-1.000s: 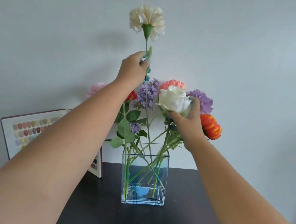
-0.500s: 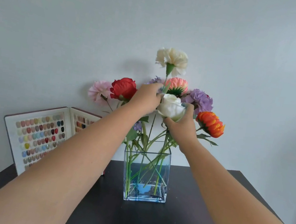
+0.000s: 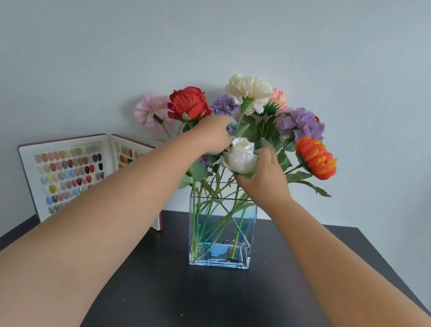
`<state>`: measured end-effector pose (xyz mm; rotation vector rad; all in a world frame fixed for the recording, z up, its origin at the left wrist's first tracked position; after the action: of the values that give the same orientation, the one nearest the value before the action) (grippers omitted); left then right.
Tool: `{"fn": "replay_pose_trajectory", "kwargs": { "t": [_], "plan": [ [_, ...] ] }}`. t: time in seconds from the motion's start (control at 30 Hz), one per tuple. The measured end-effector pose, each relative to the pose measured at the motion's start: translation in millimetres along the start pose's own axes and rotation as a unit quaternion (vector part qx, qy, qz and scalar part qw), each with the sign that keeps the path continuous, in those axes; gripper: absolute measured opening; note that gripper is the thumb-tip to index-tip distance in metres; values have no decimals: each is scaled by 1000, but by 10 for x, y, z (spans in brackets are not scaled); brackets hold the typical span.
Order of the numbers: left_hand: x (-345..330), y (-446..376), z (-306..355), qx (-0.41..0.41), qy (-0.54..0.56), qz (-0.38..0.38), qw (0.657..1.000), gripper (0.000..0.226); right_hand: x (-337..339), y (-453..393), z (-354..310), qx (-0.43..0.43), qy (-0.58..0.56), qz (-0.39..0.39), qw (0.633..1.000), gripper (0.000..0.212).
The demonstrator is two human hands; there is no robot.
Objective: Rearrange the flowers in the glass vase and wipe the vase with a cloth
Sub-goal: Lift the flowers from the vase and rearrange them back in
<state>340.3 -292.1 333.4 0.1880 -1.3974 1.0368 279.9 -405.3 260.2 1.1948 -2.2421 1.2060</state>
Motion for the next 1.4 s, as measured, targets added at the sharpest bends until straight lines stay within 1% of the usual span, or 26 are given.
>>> {"fn": "replay_pose_trajectory", "kwargs": {
  "t": [0.07,0.1,0.13,0.2,0.23,0.27,0.33,0.4,0.5,0.57,0.6,0.63,0.67,0.73,0.77,0.83,0.87,0.9,0.93,0.97,1.03,1.1,1.2,1.3,1.37,1.4],
  "plan": [
    [71,86,52,-15,4,26,1000,43,34,10,18,-4,31,7,999,55],
    [158,162,108,-35,-3,63,997,45,64,19,24,-6,36,12,999,57],
    [261,270,174,-60,-8,112,992,45,98,35,26,-5,31,15,999,64],
    [443,582,303,-118,9,209,971,42,175,90,31,-5,1,18,1000,90],
    [495,757,337,-143,28,243,959,40,217,131,36,-6,-16,20,1000,99],
    [518,931,333,-160,50,265,950,37,253,181,41,-6,-25,22,999,101],
    [505,1245,196,-154,94,293,939,33,312,305,68,-5,-27,31,999,94],
    [415,1474,-84,-105,137,313,934,29,411,476,126,-1,-55,62,997,78],
    [125,1657,-592,18,198,312,929,23,568,839,314,5,-132,146,980,51],
    [-153,1686,-876,110,266,290,913,19,522,1019,548,-50,-167,163,971,37],
    [-291,1674,-976,150,304,277,899,19,428,1052,675,-98,-181,141,968,30],
    [-424,1655,-1047,184,341,262,884,21,288,1045,787,-148,-185,100,966,26],
    [-555,1629,-1092,213,379,247,866,27,141,1010,857,-191,-177,51,964,30],
    [-802,1575,-1106,254,462,218,821,33,-80,898,885,-234,-141,-35,961,54],
    [-901,1549,-1085,265,496,207,800,39,-134,821,865,-240,-124,-56,961,61],
    [-1004,1512,-1059,265,529,210,779,62,-194,659,800,-251,-110,-76,959,64],
    [-993,1487,-1054,255,522,220,784,74,-207,581,766,-259,-115,-83,955,61],
    [-948,1450,-1049,238,499,227,802,81,-206,504,726,-267,-123,-85,952,59],
    [-883,1395,-1031,214,466,227,828,83,-191,429,683,-272,-127,-84,950,57],
    [-814,1324,-1000,188,428,218,857,81,-182,354,632,-274,-125,-88,949,56],
    [-691,1147,-928,139,329,185,916,66,-183,228,512,-269,-114,-109,950,52],
    [-611,965,-866,113,231,159,953,54,-203,117,420,-267,-102,-125,950,44],
    [-587,746,-781,91,146,124,977,46,-247,33,330,-266,-91,-137,950,32],
    [-664,634,-799,88,144,73,983,41,-284,67,362,-272,-140,-133,943,17],
    [-689,626,-848,90,139,50,985,34,-308,130,469,-296,-133,-146,935,10],
    [-690,631,-868,91,134,45,986,32,-335,169,562,-328,-112,-156,925,15]
  ]
}}
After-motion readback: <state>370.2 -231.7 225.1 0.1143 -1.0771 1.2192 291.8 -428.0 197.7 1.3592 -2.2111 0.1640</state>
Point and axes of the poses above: each hand's wrist, its own y-axis away from the middle knuckle, its own x-axis out of the back of the hand, z = x × y, the point moved 9 cm from there along -y, towards the middle knuckle, and after that the axes turned 13 degrees about -x, right-handed, at the moved point
